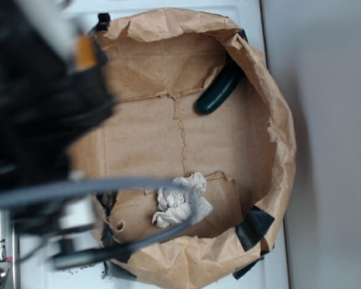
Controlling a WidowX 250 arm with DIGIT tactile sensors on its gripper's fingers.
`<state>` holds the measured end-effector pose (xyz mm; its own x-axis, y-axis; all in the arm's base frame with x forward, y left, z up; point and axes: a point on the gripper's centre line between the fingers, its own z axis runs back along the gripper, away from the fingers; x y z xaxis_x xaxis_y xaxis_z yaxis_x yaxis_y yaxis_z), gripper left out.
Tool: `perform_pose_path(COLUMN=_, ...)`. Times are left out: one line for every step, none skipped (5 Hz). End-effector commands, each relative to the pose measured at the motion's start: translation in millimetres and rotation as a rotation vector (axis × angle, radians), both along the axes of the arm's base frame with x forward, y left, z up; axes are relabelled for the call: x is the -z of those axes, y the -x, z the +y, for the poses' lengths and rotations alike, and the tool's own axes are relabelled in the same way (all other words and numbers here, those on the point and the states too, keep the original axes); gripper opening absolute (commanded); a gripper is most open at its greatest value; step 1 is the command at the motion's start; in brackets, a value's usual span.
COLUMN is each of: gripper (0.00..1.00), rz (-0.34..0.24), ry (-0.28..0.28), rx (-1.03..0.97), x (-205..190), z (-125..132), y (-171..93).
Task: Grab the plastic pickle.
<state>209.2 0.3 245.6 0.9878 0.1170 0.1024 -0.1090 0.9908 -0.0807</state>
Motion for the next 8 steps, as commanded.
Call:
perform_pose_path(gripper=1.0, rz=-0.043, ry=0.001, rx=-0.011, x=-12.2, z=5.4, y=-4.1)
perform_pose_path(gripper=1.0, rz=-0.043, ry=0.001, rx=-0.011, x=-12.2, z=5.4, y=-4.1)
perform_pose_path(gripper=1.0, rz=-0.097, ry=0.006, rx=-0.003, x=28.2, z=26.2, y=-7.7)
perform_pose_path(gripper=1.0, rz=-0.089, ry=-0.027, rx=-0.052, x=64.1, z=36.1, y=-13.0)
perform_pose_path(gripper=1.0, rz=-0.03, ry=-0.059, rx=-0.108, x=98.9, z=46.6, y=-27.0)
perform_pose_path(gripper=1.0, rz=0.015, ry=-0.067, rx=-0.15, x=122.8, z=59.7, y=-51.0)
perform_pose_path(gripper=1.0, rz=0.038, ry=-0.08, rx=-0.208, x=143.3, z=70.1, y=-68.0)
perform_pose_path(gripper=1.0, rz=0.032, ry=-0.08, rx=-0.259, x=153.1, z=77.1, y=-79.2)
